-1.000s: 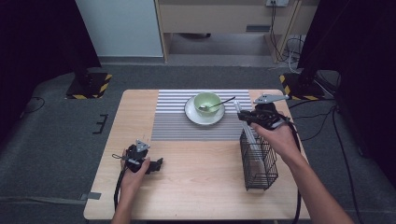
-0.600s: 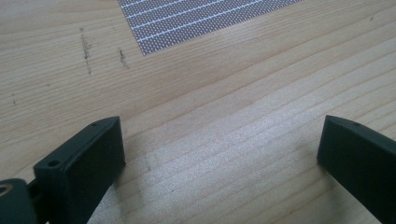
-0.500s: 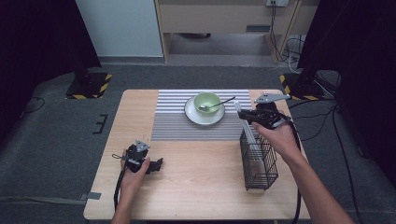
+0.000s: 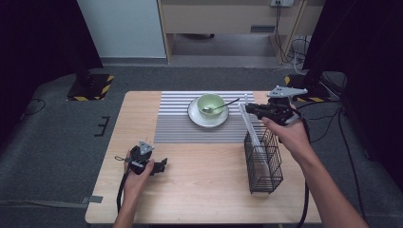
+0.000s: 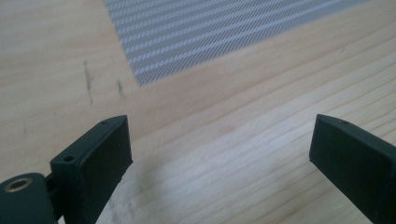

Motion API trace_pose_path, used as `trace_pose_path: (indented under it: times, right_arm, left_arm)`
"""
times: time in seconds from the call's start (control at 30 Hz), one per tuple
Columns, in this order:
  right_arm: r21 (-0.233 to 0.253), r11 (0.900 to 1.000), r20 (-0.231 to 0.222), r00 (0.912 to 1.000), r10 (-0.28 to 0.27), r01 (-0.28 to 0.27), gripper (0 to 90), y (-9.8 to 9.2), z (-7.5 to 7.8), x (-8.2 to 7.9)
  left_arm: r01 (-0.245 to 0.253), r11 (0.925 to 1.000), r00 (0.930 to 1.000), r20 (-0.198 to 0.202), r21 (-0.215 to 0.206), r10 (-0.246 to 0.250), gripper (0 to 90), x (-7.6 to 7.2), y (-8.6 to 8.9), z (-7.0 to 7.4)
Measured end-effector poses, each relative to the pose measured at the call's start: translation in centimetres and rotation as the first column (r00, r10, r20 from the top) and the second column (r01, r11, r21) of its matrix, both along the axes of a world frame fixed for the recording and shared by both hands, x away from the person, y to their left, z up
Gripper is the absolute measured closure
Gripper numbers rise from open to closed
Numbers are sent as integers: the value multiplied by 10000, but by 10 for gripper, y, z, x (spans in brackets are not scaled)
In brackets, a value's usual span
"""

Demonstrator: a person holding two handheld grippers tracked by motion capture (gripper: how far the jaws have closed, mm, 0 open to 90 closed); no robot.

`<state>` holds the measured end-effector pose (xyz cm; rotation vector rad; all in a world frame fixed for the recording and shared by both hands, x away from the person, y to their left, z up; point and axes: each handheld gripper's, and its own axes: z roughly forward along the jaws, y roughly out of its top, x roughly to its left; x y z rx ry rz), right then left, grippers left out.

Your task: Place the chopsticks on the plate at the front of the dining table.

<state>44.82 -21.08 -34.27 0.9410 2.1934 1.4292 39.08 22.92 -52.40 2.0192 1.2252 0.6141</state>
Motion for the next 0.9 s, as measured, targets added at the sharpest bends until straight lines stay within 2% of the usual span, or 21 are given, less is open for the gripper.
trace_pose_path:
  times: [0.07,0.1,0.17,0.27,0.3,0.33,0.37,0.43,0.63,0.67,0.77,0.8,0.9]
  right_arm:
    - [117,9999,97,9999,56,-57,837,-3,5,-2]
    - [189,9998,162,9998,71,-74,837,-5,8,-3]
    - [364,9993,267,9996,95,-105,837,-10,13,-6]
    - [619,9980,382,9992,108,-131,837,-17,22,-10]
    - [619,9980,382,9992,108,-131,837,-17,22,-10]
    - [728,9973,453,9989,92,-125,837,-22,26,-11]
    - [728,9973,453,9989,92,-125,837,-22,26,-11]
    - [1036,9946,494,9988,27,-78,837,-29,32,-11]
    - [1532,9882,618,9981,-7,-88,837,-36,42,-7]
    - [1696,9854,677,9977,4,-119,837,-37,46,-6]
    - [1818,9832,742,9972,35,-170,837,-37,50,-8]
    - [1848,9825,845,9964,83,-239,838,-35,55,-11]
    - [1930,9805,1050,9943,173,-374,838,-31,64,-16]
  left_arm:
    - [101,9999,9999,139,-70,-100,49,0,-3,5]
    - [241,9994,9987,453,-232,-230,49,-1,-8,17]
    - [429,9975,9967,718,-565,-388,49,-2,-13,28]
    - [774,9913,9927,1004,-1068,-667,45,-3,-22,41]
    - [774,9913,9927,1004,-1068,-667,43,-3,-22,41]
    - [993,9866,9900,1124,-1298,-849,43,-2,-29,49]
    - [993,9866,9900,1124,-1298,-849,43,-2,-29,49]
    - [1286,9805,9845,1377,-1484,-1083,44,0,-40,60]
    - [1688,9724,9767,1603,-1611,-1430,44,4,-56,76]
    - [1650,9674,9773,1637,-1922,-1342,44,5,-60,81]
    - [1550,9654,9783,1688,-2098,-1204,43,5,-63,86]
    - [1648,9599,9762,1767,-2267,-1259,42,5,-67,90]
    - [1714,9564,9744,1839,-2365,-1291,41,3,-70,92]
